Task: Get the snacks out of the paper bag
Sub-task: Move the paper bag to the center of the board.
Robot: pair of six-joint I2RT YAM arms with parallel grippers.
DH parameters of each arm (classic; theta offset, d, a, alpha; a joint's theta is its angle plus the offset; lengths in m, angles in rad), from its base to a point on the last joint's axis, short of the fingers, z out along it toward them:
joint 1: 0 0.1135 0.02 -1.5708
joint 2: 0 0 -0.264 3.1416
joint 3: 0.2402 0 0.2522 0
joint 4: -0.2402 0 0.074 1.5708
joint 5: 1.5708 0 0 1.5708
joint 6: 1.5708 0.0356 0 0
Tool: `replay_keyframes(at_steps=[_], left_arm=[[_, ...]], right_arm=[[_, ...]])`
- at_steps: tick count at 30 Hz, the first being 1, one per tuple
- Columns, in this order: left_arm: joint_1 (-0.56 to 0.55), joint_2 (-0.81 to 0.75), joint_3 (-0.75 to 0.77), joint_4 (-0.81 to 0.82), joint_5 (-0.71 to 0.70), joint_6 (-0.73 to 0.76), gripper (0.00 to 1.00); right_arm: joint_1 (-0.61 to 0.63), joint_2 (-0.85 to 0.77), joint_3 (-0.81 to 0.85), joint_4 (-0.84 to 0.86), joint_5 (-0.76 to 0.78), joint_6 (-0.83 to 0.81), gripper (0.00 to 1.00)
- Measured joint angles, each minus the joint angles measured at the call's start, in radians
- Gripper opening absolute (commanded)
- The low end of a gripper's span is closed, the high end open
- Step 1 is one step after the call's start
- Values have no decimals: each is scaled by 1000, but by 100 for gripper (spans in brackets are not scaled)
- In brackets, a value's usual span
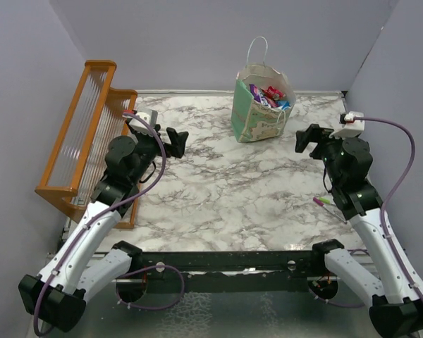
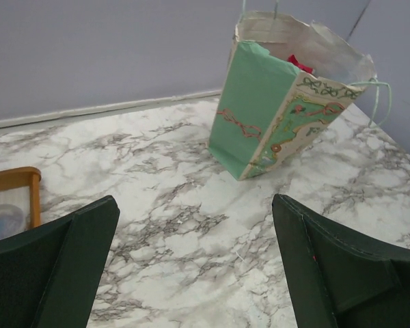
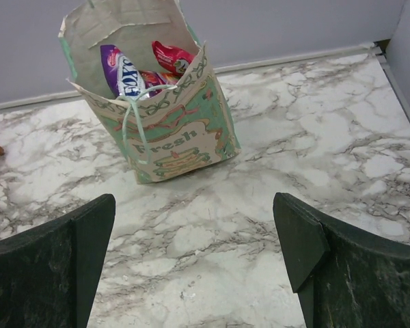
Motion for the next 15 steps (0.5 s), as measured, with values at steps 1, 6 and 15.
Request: replay_keyframes(at_steps=[1,6,15], left_arm=[[1,8,-9,15,26,3,97],[1,37,-34,76,108,17,96],[-3,70,-39,145,193,24,95]], right_arm=[[-5,6,-1,0,-4,5,99],[-26,80,10,0,-46,27,99],[-33,360,145,-19,-283,72,95]])
